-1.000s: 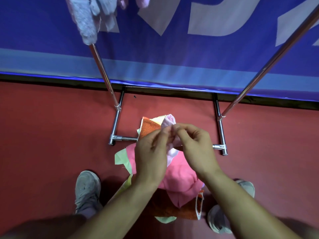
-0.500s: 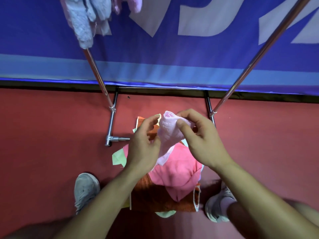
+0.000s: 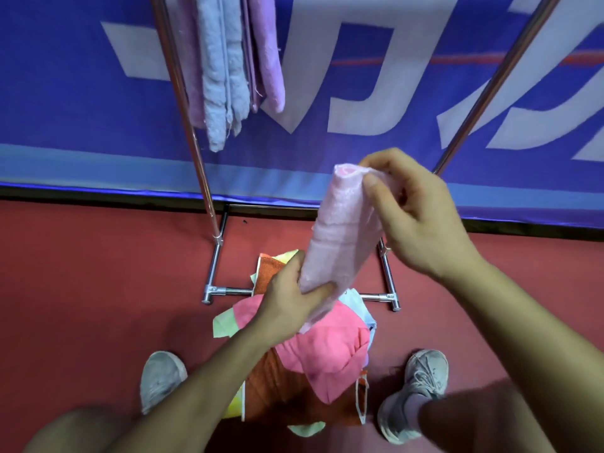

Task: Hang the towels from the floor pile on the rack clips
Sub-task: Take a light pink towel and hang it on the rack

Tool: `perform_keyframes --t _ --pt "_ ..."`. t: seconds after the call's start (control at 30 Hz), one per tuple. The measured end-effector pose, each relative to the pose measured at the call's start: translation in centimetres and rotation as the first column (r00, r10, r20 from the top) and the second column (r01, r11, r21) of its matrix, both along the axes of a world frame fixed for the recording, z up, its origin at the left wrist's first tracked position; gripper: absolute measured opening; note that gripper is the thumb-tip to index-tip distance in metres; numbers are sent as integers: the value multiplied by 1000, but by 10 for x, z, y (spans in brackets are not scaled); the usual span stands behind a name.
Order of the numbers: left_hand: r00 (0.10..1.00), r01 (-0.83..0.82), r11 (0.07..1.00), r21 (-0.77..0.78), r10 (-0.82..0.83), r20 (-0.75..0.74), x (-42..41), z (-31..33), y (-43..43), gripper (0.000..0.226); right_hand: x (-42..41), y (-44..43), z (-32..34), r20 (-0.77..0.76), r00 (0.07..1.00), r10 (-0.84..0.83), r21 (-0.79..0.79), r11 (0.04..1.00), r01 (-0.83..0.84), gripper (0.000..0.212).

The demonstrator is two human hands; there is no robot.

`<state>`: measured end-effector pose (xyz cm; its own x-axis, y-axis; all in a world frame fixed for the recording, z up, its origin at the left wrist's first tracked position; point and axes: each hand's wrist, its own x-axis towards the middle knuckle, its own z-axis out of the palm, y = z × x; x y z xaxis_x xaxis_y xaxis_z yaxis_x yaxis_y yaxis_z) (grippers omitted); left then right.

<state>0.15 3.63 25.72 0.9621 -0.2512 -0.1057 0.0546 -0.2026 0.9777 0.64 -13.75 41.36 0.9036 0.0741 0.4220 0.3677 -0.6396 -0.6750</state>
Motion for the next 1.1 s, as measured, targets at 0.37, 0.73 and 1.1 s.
perform_keyframes --t 0.37,0.73,1.1 --pt "998 70 981 -183 -68 17 -22 22 10 24 8 -30 73 222 932 -288 130 956 264 16" --pt "992 112 994 -10 -112 53 0 -5 10 47 -3 -87 -92 -332 756 -564 -244 826 508 17" --pt "955 297 951 88 -296 -24 16 -22 -1 32 -14 -44 -156 -681 724 108 68 994 -84 31"
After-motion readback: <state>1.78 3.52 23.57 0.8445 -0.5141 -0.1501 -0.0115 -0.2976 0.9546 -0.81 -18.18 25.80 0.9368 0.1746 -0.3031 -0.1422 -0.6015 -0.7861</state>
